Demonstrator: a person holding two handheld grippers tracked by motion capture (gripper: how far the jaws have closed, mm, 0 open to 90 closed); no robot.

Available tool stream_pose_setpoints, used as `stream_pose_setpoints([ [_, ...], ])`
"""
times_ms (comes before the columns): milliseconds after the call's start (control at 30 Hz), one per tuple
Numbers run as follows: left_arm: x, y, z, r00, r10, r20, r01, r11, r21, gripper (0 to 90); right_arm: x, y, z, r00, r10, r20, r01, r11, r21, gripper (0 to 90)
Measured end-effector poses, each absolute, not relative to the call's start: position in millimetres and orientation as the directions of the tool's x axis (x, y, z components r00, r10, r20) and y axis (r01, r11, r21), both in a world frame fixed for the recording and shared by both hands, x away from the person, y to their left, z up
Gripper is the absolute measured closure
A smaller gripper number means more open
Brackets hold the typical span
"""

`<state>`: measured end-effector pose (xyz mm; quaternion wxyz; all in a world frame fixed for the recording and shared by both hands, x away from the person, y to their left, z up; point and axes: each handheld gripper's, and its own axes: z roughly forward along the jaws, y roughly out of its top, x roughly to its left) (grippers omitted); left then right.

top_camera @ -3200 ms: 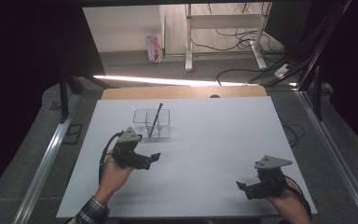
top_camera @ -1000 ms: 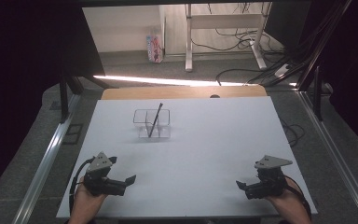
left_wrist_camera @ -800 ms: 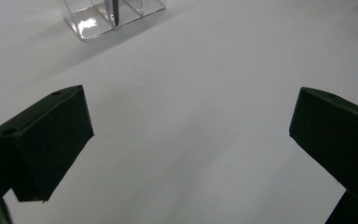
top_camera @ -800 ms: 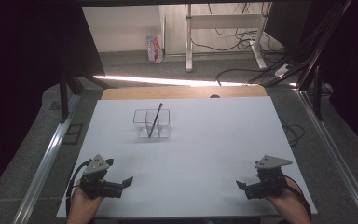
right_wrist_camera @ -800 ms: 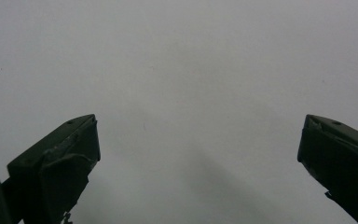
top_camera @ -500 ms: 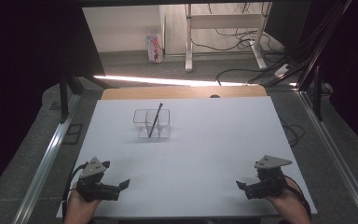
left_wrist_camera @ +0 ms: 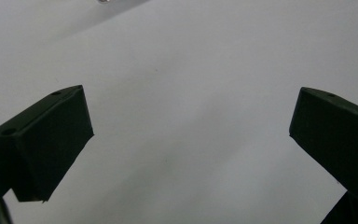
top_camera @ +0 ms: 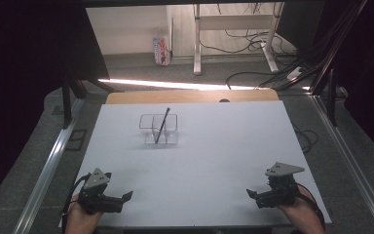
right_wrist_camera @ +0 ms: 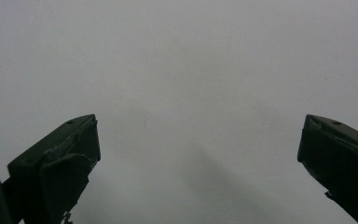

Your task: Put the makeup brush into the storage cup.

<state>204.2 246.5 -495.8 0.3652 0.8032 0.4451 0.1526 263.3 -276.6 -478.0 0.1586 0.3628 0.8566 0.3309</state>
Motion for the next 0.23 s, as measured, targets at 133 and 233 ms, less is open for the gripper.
stream_pose_setpoints([
  [133, 204.7, 246.3, -495.6, 0.556, 0.827, -0.080, 0.604, -0.336, 0.723, 0.0, 263.6, -276.6, -478.3, -0.688, 0.725, -0.032, 0.516, 0.519, 0.681, 0.0],
  [233, 205.1, 246.0, -495.7, 0.552, 0.830, -0.081, 0.606, -0.333, 0.722, 0.0, 264.3, -277.2, -479.0, -0.687, 0.726, -0.029, 0.517, 0.516, 0.683, 0.0],
])
